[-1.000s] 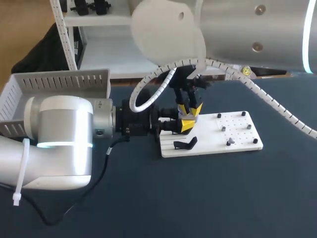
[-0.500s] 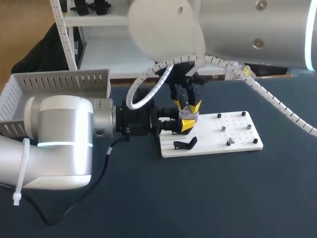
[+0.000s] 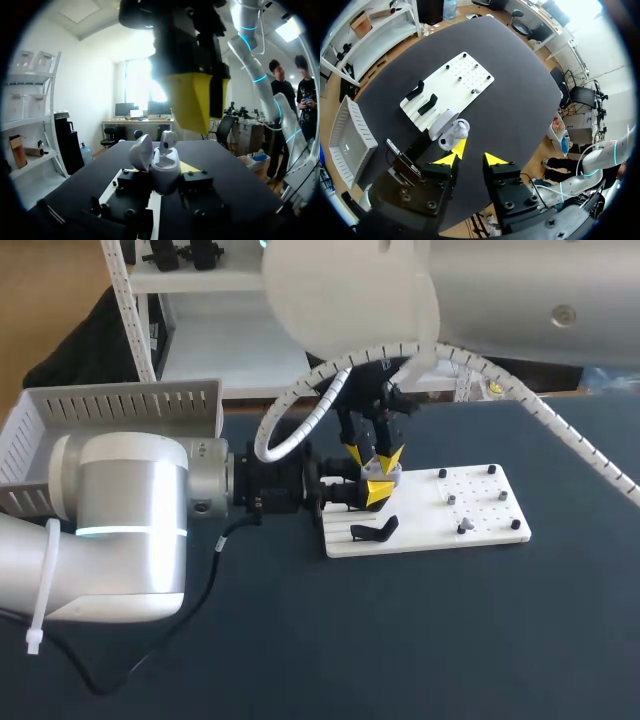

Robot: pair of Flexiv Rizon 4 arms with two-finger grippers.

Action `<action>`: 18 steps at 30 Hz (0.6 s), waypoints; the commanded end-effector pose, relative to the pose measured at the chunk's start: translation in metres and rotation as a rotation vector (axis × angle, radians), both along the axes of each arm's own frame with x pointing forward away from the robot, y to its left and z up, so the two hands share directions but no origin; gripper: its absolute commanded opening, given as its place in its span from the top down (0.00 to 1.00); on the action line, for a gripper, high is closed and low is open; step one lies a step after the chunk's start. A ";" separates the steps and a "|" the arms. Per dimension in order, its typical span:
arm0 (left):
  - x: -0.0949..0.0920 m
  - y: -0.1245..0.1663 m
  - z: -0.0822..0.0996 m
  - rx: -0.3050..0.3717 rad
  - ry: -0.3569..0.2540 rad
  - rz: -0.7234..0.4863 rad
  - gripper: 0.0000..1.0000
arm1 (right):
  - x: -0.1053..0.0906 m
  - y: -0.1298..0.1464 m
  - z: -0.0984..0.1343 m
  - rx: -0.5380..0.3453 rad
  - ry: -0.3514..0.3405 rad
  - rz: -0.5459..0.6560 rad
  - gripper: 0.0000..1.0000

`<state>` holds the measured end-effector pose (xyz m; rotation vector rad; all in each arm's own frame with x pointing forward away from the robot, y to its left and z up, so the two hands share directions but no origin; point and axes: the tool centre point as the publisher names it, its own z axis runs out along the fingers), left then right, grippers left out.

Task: Pick up each earbud case from the left stands, insert the matching earbuds, close the lid, and place the case in the box.

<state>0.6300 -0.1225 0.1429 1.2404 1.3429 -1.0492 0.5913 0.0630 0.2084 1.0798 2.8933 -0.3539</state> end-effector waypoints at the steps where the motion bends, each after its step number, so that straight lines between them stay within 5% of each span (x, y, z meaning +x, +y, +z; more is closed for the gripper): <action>1: -0.001 0.000 -0.001 -0.004 -0.003 0.002 1.00 | -0.010 -0.006 -0.006 0.007 -0.005 -0.008 0.70; 18: -0.001 0.000 -0.001 -0.004 -0.003 0.002 1.00 | 0.005 -0.015 -0.018 -0.003 0.010 -0.038 0.71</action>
